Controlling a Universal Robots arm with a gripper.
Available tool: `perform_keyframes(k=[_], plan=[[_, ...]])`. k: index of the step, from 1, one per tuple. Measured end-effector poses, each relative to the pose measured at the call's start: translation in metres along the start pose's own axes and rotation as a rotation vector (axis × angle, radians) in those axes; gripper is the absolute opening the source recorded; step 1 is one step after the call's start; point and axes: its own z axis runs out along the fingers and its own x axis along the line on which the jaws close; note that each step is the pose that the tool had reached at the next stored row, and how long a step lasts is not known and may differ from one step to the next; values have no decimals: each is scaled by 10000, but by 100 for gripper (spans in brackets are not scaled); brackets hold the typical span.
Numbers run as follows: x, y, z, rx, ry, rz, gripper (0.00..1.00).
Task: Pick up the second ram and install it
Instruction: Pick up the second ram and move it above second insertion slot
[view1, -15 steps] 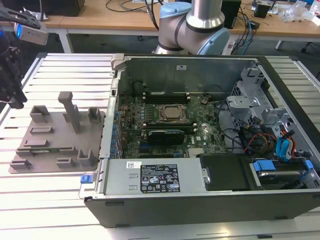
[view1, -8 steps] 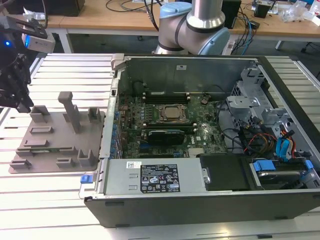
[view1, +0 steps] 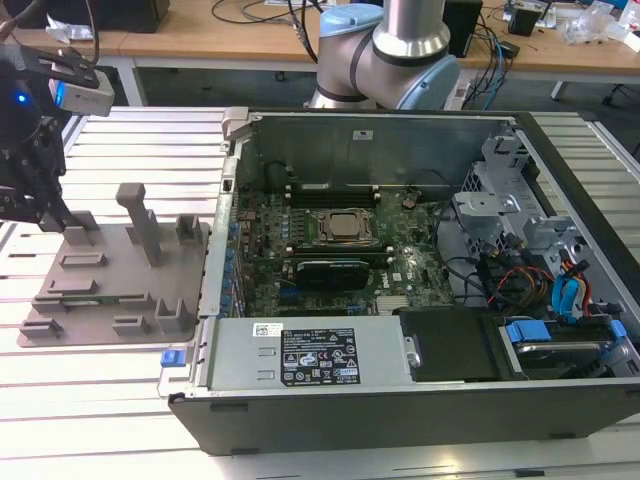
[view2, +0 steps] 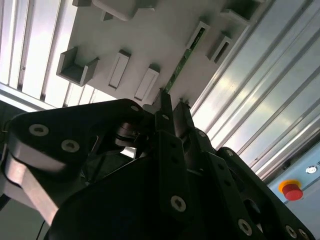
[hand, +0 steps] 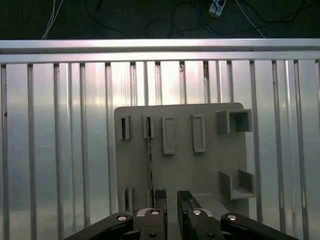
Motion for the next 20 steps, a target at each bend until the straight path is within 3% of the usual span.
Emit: perform_keyframes(k=[20], plan=[[14,-10,230,0,0,1,24]])
